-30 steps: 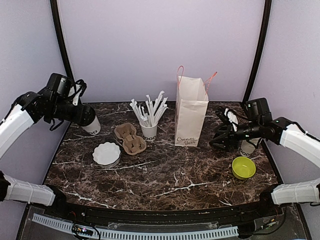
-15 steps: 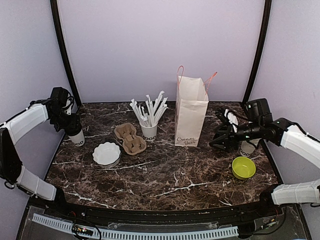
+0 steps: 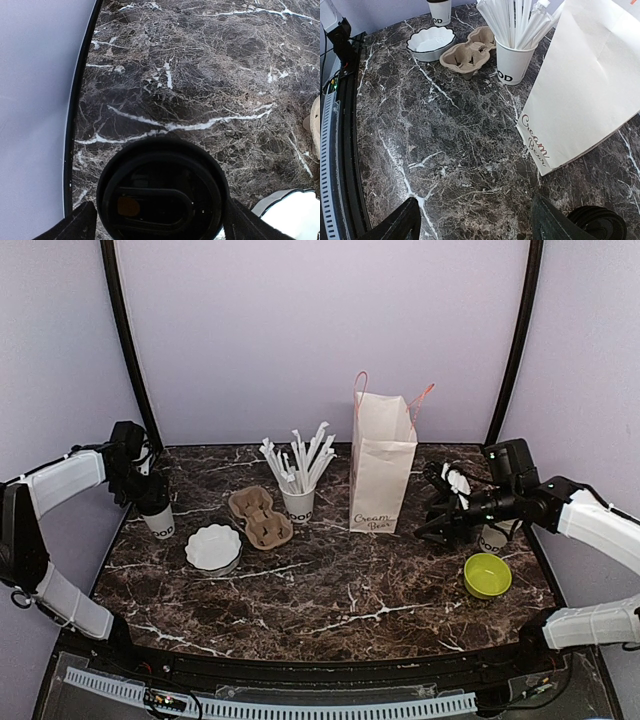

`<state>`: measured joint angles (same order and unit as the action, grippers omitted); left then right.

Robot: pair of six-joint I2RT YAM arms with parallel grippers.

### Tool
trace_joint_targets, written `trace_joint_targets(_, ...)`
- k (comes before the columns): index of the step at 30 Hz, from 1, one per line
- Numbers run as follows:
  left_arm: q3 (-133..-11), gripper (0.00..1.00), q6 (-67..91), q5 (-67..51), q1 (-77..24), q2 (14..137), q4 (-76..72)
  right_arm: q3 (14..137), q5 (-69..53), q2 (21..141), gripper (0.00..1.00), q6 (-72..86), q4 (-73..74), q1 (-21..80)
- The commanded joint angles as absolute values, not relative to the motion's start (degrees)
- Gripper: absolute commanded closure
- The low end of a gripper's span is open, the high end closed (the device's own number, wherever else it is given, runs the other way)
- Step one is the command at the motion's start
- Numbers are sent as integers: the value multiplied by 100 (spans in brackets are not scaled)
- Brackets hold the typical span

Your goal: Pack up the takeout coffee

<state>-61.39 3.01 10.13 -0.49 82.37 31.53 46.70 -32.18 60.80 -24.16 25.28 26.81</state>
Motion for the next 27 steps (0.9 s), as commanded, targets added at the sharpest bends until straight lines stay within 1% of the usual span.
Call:
trace_joint_targets(1,-6072,9,300,1076,-18,8177,3179,4668,-3188,6107,24,-2443,2415,2716)
trace_joint_targets(4,-6237,7,374,1068,-18,8038,3350,4801,-3196,6138,24,-2365,2526,2675)
trace_joint_targets(7,-6479,7,423,999,-18,7624,3412,5057,-3150,6198,24,-2296,2764,2479)
trace_joint_targets(9,-6569,8,456,687,-18,7315,3261,5269,-3090,6236,25,-2316,3029,2348)
trace_joint_targets(13,-6697,12,563,-698,-86,6814,2772,5842,-3061,6375,28,-2477,3774,2006)
trace_joint_targets(14,-6750,13,543,-1064,-265,6731,2578,5976,-3082,6407,30,-2519,3975,1856)
trace_joint_targets(15,-6785,13,518,-1165,-401,6710,2493,6115,-3074,6434,31,-2559,4154,1767)
trace_joint_targets(17,-6908,14,367,-1237,-1160,6754,2243,6373,-2936,6472,33,-2637,4502,1495)
trace_joint_targets(20,-7248,15,273,-1465,-1902,7177,2010,6737,-2718,6475,34,-3024,5204,1108)
trace_joint_targets(23,-7553,17,-22,-1523,-2803,7617,1920,7031,-2262,6479,35,-3354,5708,680)
trace_joint_targets(24,-7632,17,-125,-1491,-2962,7769,1834,7125,-2049,6527,35,-3425,5795,562)
trace_joint_targets(27,-7399,17,-449,-1248,-3472,7863,1483,7456,-1476,6816,36,-3497,6103,168)
